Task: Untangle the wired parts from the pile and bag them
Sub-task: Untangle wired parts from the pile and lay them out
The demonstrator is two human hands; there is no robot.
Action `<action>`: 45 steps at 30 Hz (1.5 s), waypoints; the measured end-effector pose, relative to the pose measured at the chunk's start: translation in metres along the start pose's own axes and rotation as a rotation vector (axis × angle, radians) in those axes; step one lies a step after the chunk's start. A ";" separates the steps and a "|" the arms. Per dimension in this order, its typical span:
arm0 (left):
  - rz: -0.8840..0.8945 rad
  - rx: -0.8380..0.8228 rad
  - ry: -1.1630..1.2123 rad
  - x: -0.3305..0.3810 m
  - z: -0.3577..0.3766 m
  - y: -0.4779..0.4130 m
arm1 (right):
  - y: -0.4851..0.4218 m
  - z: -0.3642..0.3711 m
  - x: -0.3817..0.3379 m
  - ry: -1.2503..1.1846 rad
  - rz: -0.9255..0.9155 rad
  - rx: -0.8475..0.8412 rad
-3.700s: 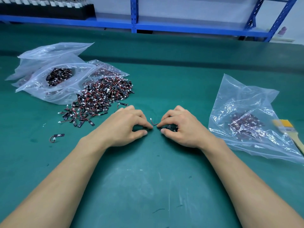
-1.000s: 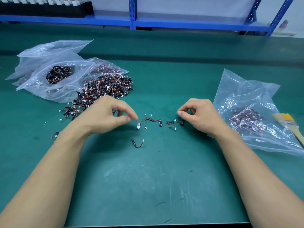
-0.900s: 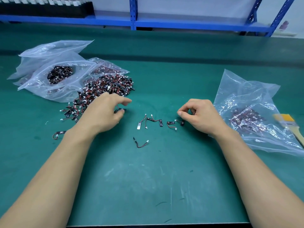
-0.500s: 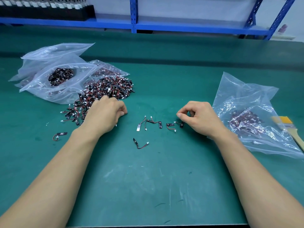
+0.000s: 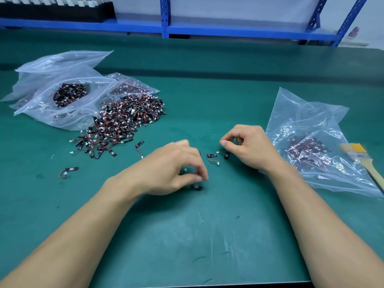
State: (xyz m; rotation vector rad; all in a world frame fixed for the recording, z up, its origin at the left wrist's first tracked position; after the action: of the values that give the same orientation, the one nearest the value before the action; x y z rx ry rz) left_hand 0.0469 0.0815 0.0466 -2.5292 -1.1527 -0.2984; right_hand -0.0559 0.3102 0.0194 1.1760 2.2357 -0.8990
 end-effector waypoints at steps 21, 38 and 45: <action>-0.775 0.021 -0.295 -0.072 -0.025 0.030 | 0.001 0.001 0.000 -0.027 0.011 -0.003; -0.515 0.395 0.066 -0.039 -0.025 0.015 | 0.001 0.002 0.001 -0.010 0.004 -0.007; -0.259 0.279 0.432 0.009 0.009 -0.005 | 0.000 0.003 0.000 0.011 -0.012 -0.011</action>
State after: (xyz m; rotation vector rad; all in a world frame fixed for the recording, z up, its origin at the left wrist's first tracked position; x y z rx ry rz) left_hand 0.0492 0.0943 0.0429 -1.9498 -1.2393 -0.6620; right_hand -0.0555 0.3081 0.0170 1.1668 2.2558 -0.8854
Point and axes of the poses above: each hand's wrist, its own y-axis away from the middle knuckle, its own z-axis out of the palm, x = y × z, the point moved 1 cm from there along -y, towards the middle knuckle, and after that the axes turned 9 degrees about -y, right-handed, at the moved point
